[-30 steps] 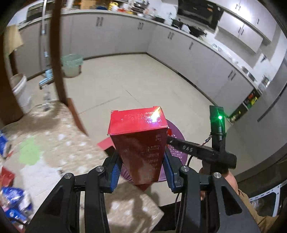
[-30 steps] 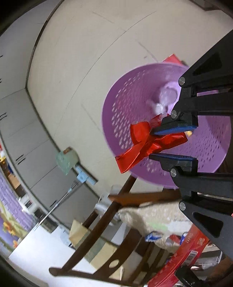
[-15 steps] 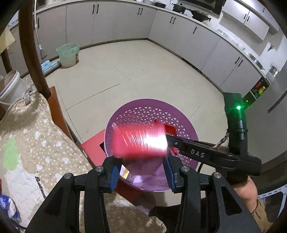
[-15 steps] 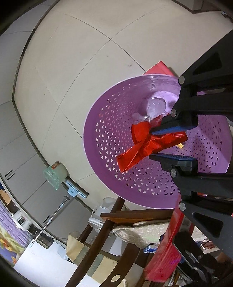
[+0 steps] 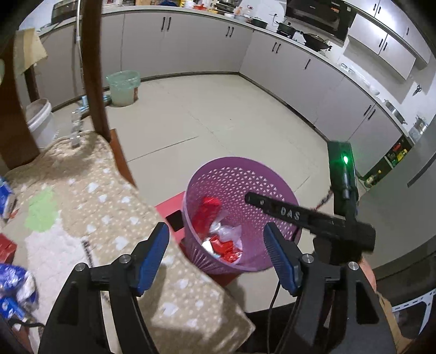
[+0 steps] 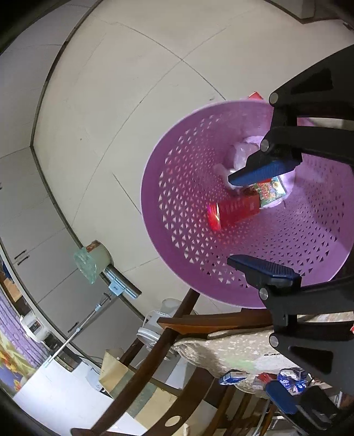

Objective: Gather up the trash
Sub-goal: 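Move both open tools back over the bed, then grasp the blue toothpaste box with the right tool while the left approaches the red gold-lettered box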

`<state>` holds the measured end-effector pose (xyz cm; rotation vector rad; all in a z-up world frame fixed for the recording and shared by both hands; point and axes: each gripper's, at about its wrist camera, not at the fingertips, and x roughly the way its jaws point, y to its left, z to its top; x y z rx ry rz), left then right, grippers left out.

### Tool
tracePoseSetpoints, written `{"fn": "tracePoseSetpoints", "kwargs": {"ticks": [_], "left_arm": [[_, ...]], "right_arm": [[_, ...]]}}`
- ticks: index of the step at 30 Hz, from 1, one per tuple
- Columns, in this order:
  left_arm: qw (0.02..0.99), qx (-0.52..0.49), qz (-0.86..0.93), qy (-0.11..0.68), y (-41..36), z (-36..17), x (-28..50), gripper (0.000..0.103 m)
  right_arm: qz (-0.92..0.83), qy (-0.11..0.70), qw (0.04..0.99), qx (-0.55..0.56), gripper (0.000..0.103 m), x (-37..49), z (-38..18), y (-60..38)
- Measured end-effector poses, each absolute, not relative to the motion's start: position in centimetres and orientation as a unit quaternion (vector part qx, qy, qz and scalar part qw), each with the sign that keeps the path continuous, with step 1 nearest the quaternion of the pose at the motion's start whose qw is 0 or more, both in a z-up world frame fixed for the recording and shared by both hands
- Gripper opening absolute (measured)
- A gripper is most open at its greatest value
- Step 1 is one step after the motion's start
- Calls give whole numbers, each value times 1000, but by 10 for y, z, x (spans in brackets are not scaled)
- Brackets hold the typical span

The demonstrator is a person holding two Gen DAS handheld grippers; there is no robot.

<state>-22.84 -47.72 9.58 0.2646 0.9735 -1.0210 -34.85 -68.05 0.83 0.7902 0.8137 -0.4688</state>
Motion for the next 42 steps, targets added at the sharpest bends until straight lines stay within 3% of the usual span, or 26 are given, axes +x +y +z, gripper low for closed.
{"fn": "tracePoseSetpoints", "kwargs": {"ticks": [7, 24, 33, 42], "left_arm": [[766, 128, -445, 445, -435, 100, -235, 71], [850, 98, -289, 429, -265, 121, -188, 72], [879, 24, -138, 455, -150, 102, -138, 73], [848, 59, -197, 488, -142, 60, -140, 74]], "right_arm": [[-211, 370, 839, 340, 65, -325, 25, -659], [-153, 363, 889, 232, 72, -259, 57, -560], [-116, 388, 896, 181, 74, -234, 49, -513], [-80, 402, 898, 162, 75, -218, 45, -484]]}}
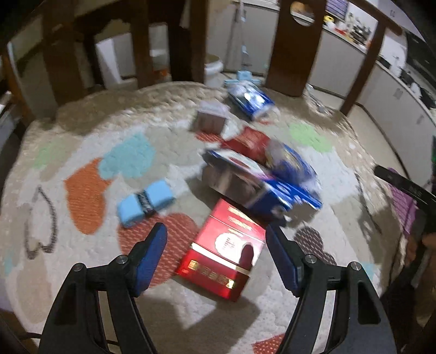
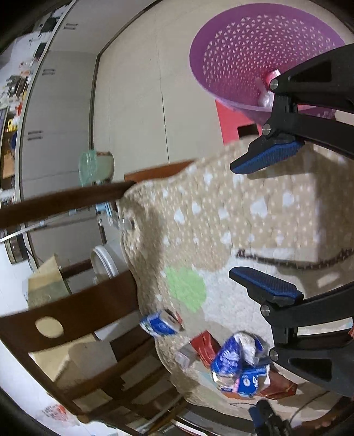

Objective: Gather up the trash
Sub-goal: 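Grasp the blue toothpaste box with the right tool while the left approaches the red gold-lettered box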

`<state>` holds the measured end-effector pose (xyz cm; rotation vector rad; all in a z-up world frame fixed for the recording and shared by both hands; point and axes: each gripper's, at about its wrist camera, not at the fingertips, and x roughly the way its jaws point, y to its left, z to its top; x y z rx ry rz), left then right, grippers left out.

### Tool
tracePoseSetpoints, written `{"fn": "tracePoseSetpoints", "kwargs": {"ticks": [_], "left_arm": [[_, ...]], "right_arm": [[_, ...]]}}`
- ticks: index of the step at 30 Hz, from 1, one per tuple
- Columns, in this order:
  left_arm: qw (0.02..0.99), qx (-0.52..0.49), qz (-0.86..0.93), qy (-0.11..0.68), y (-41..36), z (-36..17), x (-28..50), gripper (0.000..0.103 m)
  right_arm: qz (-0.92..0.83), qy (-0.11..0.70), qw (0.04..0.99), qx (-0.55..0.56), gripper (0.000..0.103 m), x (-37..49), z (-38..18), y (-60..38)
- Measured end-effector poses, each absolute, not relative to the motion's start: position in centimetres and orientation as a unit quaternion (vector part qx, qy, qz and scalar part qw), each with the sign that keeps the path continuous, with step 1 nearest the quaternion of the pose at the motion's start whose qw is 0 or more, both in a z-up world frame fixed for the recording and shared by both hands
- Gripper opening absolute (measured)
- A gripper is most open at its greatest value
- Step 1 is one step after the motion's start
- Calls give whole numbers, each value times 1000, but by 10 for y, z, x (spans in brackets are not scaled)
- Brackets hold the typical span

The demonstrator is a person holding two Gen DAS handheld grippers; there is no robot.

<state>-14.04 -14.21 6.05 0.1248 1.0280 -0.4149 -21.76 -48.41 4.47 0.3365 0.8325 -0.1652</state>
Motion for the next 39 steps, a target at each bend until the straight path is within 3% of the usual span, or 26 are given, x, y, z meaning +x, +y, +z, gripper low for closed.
{"fn": "tracePoseSetpoints", "kwargs": {"ticks": [11, 13, 30, 39], "left_arm": [[832, 95, -202, 508, -156, 22, -139, 77], [833, 98, -192, 509, -154, 17, -139, 72], [856, 63, -174, 483, -111, 37, -163, 67], [862, 25, -160, 481, -72, 46, -166, 67]], "right_arm": [[46, 413, 895, 160, 75, -190, 42, -420], [67, 419, 892, 158, 75, -186, 39, -408], [191, 411, 883, 123, 75, -187, 52, -324], [222, 458, 851, 128, 75, -140, 31, -271]]}}
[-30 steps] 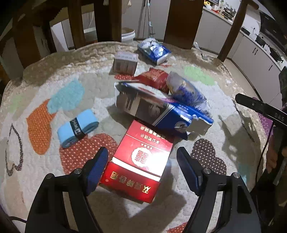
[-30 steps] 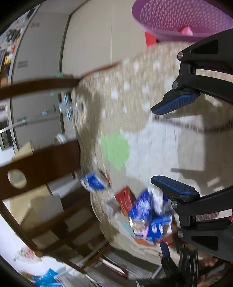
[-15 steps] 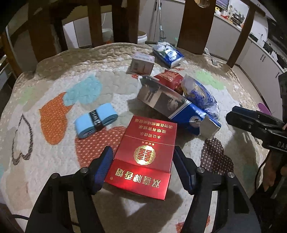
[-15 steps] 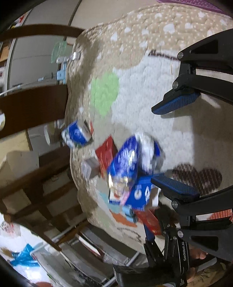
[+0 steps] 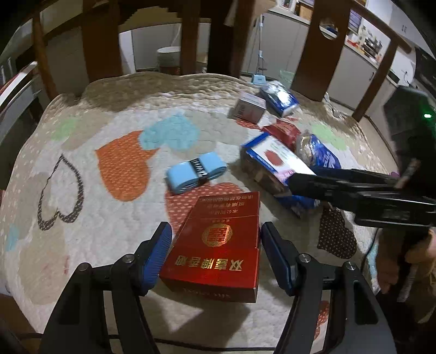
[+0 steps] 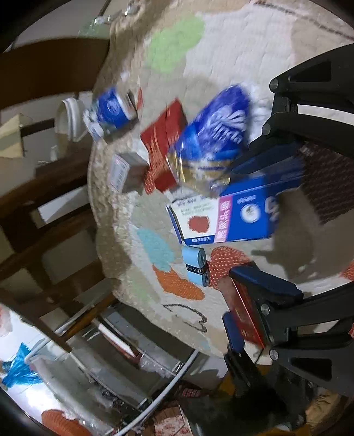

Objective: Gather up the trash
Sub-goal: 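Grasp the blue toothpaste box with the right tool while the left approaches the red gold-lettered box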

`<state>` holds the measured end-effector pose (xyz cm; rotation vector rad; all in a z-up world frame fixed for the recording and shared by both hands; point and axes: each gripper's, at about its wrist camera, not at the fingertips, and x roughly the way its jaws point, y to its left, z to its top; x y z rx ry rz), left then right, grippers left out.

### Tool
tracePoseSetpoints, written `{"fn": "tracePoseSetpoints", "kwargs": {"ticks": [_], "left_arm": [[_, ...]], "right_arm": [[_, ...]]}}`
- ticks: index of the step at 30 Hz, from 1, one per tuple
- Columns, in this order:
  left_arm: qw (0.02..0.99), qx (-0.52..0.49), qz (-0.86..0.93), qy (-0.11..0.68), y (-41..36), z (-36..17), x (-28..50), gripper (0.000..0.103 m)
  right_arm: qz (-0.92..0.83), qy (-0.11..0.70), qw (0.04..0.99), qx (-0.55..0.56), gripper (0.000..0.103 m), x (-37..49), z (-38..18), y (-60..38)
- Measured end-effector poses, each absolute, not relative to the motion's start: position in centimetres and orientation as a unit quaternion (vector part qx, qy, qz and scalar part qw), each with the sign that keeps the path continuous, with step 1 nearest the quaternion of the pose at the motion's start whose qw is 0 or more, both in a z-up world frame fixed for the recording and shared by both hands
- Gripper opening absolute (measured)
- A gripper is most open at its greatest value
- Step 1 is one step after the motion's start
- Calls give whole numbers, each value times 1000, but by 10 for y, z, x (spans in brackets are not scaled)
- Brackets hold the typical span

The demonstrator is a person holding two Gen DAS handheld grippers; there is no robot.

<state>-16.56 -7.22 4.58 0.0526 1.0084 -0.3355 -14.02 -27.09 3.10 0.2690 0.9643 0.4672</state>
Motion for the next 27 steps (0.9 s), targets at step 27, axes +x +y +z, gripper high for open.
{"fn": "tracePoseSetpoints", "kwargs": {"ticks": [27], "left_arm": [[874, 67, -232, 422, -162, 107, -175, 63]], "right_arm": [[85, 387, 888, 234, 57, -215, 74, -446]]}}
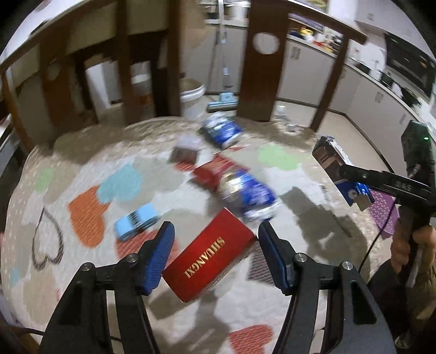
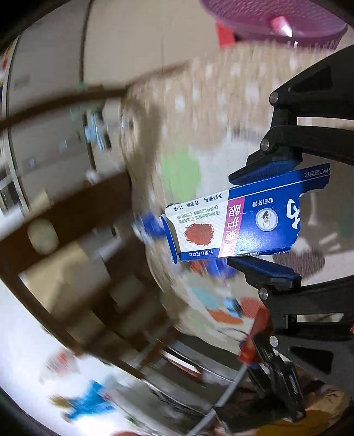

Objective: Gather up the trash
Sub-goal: 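Grasp the blue toothpaste box with the right tool while the left approaches the red gold-lettered box, then carry the toothpaste box and red box over the purple basket and open both tools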

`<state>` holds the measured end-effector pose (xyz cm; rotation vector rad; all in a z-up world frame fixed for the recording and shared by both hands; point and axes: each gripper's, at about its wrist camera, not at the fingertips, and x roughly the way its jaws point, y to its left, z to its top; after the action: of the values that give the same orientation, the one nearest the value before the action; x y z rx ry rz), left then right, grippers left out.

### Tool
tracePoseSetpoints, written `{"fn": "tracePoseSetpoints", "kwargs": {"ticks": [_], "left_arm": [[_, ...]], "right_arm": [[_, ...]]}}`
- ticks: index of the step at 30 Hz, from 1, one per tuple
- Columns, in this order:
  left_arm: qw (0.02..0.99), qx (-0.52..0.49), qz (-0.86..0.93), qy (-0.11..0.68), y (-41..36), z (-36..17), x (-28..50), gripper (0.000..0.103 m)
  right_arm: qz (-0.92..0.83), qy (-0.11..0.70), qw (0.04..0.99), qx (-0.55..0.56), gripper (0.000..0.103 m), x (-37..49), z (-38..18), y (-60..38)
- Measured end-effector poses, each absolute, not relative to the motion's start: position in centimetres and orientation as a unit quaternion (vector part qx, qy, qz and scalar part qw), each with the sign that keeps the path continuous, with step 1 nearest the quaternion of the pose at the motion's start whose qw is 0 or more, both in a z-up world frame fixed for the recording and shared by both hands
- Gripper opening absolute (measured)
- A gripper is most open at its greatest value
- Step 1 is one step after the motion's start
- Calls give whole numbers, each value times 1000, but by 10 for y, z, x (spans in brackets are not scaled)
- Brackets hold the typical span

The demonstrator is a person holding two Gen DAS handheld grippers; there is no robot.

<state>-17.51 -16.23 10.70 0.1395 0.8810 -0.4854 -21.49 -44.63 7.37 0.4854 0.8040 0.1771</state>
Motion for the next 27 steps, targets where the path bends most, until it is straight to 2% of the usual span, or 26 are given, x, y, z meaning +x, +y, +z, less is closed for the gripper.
{"fn": "tracePoseSetpoints", "kwargs": {"ticks": [15, 27], "left_arm": [[832, 134, -355, 405, -309, 117, -193, 57], [788, 158, -431, 411, -414, 111, -210, 56]], "right_arm": [[-78, 332, 888, 309, 57, -287, 71, -584], [-178, 334, 841, 386, 57, -343, 36, -657]]}}
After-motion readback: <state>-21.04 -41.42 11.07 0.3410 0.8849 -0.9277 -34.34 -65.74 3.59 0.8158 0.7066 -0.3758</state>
